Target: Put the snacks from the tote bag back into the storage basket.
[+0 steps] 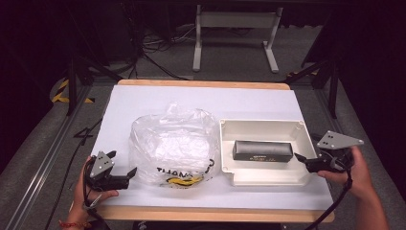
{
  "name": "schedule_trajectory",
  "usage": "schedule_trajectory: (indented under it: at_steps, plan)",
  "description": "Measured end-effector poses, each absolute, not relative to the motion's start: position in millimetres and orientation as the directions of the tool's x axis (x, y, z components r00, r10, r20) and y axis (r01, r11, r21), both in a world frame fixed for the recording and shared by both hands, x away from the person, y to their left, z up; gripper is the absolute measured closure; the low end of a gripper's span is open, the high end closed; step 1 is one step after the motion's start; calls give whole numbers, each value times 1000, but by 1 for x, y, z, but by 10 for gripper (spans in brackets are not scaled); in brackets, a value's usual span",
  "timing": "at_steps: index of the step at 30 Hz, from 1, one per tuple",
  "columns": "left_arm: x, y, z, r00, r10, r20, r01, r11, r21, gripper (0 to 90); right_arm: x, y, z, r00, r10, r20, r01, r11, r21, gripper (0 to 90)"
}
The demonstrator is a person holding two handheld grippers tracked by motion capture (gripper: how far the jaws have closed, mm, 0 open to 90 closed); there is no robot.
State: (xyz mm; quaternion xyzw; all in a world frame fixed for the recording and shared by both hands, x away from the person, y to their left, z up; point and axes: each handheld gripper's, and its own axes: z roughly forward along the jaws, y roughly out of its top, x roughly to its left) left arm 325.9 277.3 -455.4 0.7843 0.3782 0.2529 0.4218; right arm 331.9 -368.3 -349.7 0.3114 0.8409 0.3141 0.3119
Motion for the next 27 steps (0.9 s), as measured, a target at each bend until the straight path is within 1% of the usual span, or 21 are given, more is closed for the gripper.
schedule_trajectory:
  at_steps: [3, 5, 7, 12, 14, 17, 25, 27]
  plan:
    - [326, 277, -455, 586, 807, 76, 380, -357, 853, 51, 328, -372, -353, -582, 750, -315, 346, 579, 738, 110]
    - [326, 278, -455, 588, 805, 78, 379, -359, 853, 51, 325, -376, -356, -563, 777, -281, 360, 537, 763, 92]
    - [326, 277, -455, 589, 805, 77, 380, -360, 852, 51, 322, -379, -360, -538, 799, -269, 369, 510, 777, 87]
    - [326, 278, -456, 587, 807, 73, 383, -356, 853, 51, 317, -383, -368, -516, 815, -263, 383, 494, 780, 81]
    - [326, 277, -456, 588, 805, 77, 380, -359, 852, 52, 313, -385, -373, -505, 817, -278, 369, 496, 786, 81]
    - [326, 277, -456, 588, 805, 74, 382, -357, 852, 51, 310, -387, -377, -492, 825, -279, 373, 489, 788, 81]
    - [326, 278, -456, 588, 806, 73, 381, -355, 854, 51, 301, -392, -392, -480, 841, -251, 373, 454, 809, 77]
    - [326, 278, -456, 586, 807, 70, 383, -352, 854, 51, 298, -391, -395, -475, 836, -275, 357, 469, 807, 74]
